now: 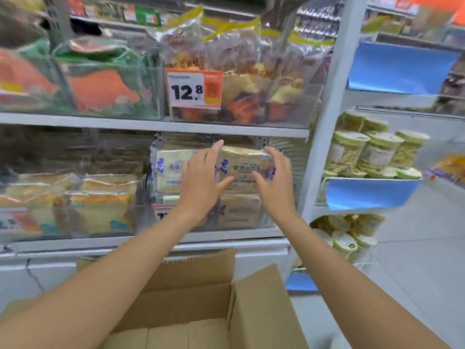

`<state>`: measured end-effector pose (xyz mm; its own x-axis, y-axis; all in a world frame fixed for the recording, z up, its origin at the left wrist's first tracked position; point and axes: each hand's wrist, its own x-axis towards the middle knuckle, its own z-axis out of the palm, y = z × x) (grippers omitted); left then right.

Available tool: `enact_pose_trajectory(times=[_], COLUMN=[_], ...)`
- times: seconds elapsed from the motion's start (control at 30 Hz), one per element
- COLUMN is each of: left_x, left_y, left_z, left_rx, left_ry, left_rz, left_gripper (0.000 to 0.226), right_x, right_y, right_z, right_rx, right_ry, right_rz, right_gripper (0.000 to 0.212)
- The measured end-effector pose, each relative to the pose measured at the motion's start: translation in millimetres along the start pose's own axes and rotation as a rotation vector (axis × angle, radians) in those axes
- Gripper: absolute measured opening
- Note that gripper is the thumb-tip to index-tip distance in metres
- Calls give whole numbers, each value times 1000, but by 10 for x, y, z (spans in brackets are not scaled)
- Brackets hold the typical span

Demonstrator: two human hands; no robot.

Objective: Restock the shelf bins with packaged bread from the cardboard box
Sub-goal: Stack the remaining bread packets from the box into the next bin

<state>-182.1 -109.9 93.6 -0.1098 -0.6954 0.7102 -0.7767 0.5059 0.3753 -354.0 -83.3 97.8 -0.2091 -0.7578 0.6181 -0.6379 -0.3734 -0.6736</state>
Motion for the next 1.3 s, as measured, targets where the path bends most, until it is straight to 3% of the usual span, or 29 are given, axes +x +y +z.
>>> enact_pose_trajectory(times=[0.13, 0.23, 0.33, 0.5, 0.63, 0.73, 0.83, 0.9, 1.13, 1.3], left_x=[99, 57, 62, 68, 90, 81, 91, 98, 78, 41], left_y=[-278, -411, -451, -563, -565, -605, -653, -660, -602, -501], left_z=[271, 361, 380, 332, 306, 311, 326, 342, 284, 153], left_rx=[394, 471, 495, 509, 522, 554, 571, 572, 549, 532], left_ry=[-14, 7, 25, -31, -54, -72, -100, -106, -112, -107], left_rz=[154, 195, 257, 311, 308, 303, 287, 289, 293, 255], left_gripper=[77, 77, 76, 79, 81, 85, 88, 88, 91, 88], right_x=[165, 103, 106, 248, 239, 170, 241, 231, 76, -58], right_y=[298, 492, 602, 596, 576, 669, 749, 772, 539, 441], right_z=[173, 205, 176, 130, 84, 168, 245, 285, 229, 214], right_rx=[-129, -222, -218, -397, -720, -680, -468, -448, -664, -619], right_ry=[-209, -265, -241, -429, -83, -54, -209, -231, 1, -94], right_rz=[86, -31, -143, -174, -399, -677, -583, -538, -608, -578], right_gripper=[76, 100, 100, 95, 98, 77, 66, 66, 66, 67])
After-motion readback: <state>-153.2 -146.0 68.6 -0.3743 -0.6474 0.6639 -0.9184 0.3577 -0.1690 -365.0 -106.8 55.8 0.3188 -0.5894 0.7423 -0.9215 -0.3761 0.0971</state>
